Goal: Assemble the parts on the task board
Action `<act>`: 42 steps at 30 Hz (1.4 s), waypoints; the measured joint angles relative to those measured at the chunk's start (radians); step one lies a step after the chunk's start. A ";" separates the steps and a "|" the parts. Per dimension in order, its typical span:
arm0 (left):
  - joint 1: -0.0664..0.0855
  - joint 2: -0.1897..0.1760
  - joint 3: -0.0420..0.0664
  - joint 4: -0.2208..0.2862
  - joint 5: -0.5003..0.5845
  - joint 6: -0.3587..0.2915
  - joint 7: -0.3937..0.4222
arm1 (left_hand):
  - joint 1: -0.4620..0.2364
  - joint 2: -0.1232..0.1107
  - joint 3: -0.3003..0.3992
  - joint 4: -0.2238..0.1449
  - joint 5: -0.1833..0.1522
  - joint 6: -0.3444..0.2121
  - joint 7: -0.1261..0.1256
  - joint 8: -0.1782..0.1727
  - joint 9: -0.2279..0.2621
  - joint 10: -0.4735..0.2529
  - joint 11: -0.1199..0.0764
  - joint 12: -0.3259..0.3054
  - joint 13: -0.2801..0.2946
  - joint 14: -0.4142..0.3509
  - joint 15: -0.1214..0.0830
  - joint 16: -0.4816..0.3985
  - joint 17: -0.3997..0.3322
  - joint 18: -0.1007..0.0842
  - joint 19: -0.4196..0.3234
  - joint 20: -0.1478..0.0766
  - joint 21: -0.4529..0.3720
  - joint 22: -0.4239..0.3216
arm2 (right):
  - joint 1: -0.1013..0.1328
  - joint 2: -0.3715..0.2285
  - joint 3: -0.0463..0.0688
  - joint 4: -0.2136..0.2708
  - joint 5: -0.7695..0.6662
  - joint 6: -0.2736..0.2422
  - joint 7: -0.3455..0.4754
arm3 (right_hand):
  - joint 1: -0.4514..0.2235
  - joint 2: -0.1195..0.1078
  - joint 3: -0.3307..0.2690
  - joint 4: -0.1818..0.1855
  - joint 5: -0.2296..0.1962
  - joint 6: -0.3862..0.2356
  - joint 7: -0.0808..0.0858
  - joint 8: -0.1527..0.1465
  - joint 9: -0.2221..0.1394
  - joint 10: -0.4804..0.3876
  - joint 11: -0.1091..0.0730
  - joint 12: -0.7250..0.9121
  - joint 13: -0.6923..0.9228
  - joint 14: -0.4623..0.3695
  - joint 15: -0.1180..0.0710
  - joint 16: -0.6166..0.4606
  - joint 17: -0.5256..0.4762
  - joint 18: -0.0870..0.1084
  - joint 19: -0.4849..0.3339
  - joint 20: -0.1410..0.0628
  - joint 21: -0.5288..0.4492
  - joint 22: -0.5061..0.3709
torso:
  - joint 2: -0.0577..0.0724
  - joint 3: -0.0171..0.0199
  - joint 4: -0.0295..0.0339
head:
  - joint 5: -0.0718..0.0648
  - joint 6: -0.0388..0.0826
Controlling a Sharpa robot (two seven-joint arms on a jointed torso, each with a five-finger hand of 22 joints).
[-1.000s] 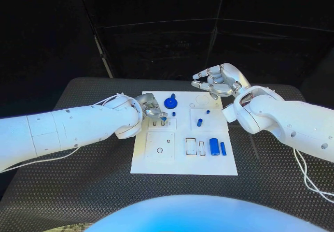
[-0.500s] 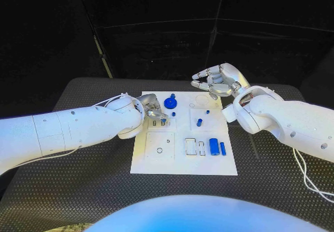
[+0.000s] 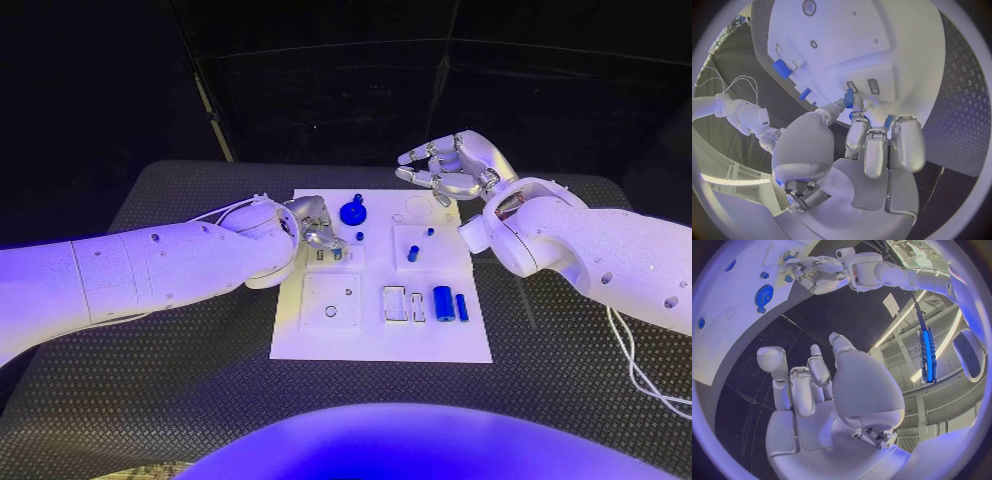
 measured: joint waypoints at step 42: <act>0.001 0.015 0.005 -0.012 -0.055 0.088 -0.001 | 0.001 0.001 -0.018 -0.018 -0.001 -0.003 -0.004 0.020 0.007 0.013 -0.002 0.015 0.018 0.000 0.000 0.000 0.000 0.000 0.000 0.000 0.004 0.000 | 0.000 -0.002 0.000 0.001 0.000 0.000 -0.001 | -0.004 0.004 -0.001 0.001 0.004 0.002 -0.002 0.000 0.000 0.000 0.000 0.000 0.000 0.000 0.000 0.000 0.001 0.000 0.000 0.000 0.000 0.000 | -0.001 -0.0003 0.0012 | -0.001 0.000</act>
